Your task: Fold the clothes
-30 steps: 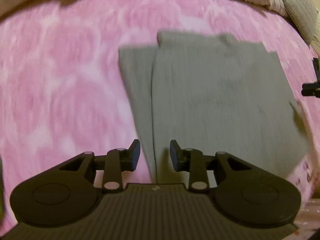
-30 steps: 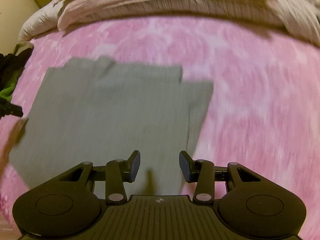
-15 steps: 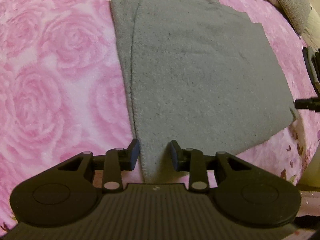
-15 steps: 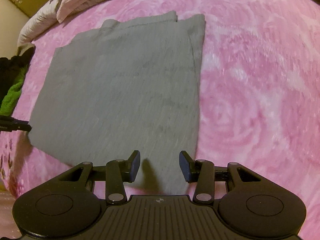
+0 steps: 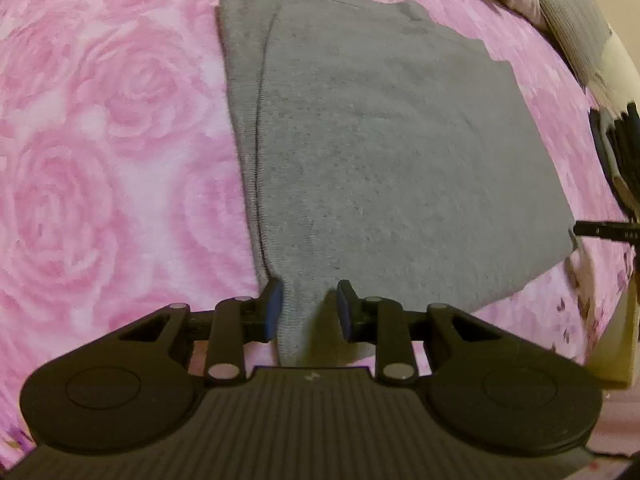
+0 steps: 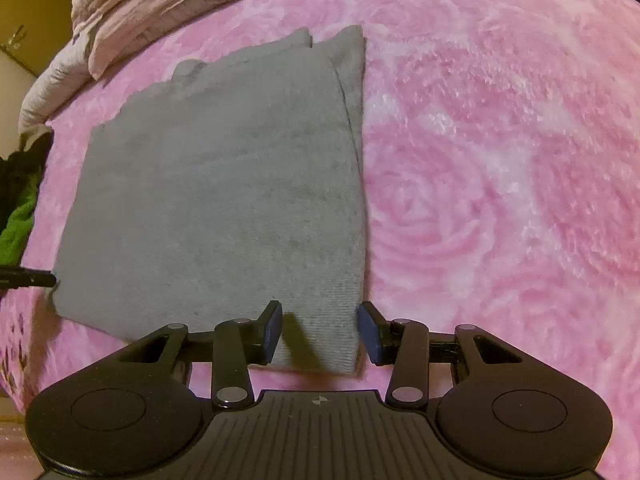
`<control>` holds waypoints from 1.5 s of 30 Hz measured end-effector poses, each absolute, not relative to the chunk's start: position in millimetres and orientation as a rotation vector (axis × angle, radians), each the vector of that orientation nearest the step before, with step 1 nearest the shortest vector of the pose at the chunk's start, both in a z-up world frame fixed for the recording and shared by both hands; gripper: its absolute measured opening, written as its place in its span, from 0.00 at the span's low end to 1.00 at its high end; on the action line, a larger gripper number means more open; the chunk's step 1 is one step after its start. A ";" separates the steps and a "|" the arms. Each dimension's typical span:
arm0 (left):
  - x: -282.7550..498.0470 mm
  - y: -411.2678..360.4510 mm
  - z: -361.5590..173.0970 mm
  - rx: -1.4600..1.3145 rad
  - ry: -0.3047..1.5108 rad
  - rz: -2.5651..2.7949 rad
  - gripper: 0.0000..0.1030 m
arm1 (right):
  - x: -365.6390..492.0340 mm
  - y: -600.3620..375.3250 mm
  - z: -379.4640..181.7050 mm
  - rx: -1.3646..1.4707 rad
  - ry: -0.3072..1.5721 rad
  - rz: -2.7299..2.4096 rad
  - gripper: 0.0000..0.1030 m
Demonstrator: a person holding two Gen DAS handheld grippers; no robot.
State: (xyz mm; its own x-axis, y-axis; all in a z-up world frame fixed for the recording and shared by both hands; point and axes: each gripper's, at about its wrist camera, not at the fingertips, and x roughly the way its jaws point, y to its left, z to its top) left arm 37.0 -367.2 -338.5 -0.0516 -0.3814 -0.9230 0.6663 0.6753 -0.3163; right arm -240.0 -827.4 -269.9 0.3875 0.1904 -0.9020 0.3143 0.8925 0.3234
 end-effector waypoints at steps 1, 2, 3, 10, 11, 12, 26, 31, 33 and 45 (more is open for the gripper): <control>36.8 -366.4 -339.2 0.253 1.379 -0.866 0.23 | -240.5 -827.9 -269.1 0.503 1.179 -0.090 0.37; 36.2 -365.9 -339.5 0.248 1.380 -0.866 0.23 | -241.0 -828.6 -268.7 0.510 1.176 -0.097 0.29; 35.4 -365.2 -339.4 0.247 1.379 -0.867 0.23 | -242.0 -829.0 -268.6 0.514 1.176 -0.104 0.17; 33.5 -361.2 -329.7 0.249 1.347 -0.881 0.00 | -242.6 -834.4 -263.8 0.541 1.188 -0.114 0.00; 32.3 -359.5 -326.3 0.245 1.339 -0.882 0.00 | -242.1 -832.9 -260.8 0.530 1.189 -0.114 0.00; 31.1 -356.6 -322.0 0.243 1.328 -0.880 0.00 | -242.1 -832.0 -257.5 0.521 1.188 -0.115 0.00; 14.1 -326.1 -325.9 0.171 1.350 -0.833 0.00 | -257.3 -822.4 -265.6 0.491 1.247 -0.147 0.00; 18.7 -331.0 -333.7 0.222 1.373 -0.826 0.01 | -258.8 -824.4 -265.3 0.483 1.248 -0.205 0.05; 15.2 -328.2 -330.8 0.278 1.371 -0.811 0.01 | -261.0 -820.6 -259.5 0.448 1.252 -0.224 0.31; 7.0 -336.6 -279.2 0.616 1.208 -0.877 0.09 | -236.8 -716.5 -229.0 0.145 1.151 -0.015 0.55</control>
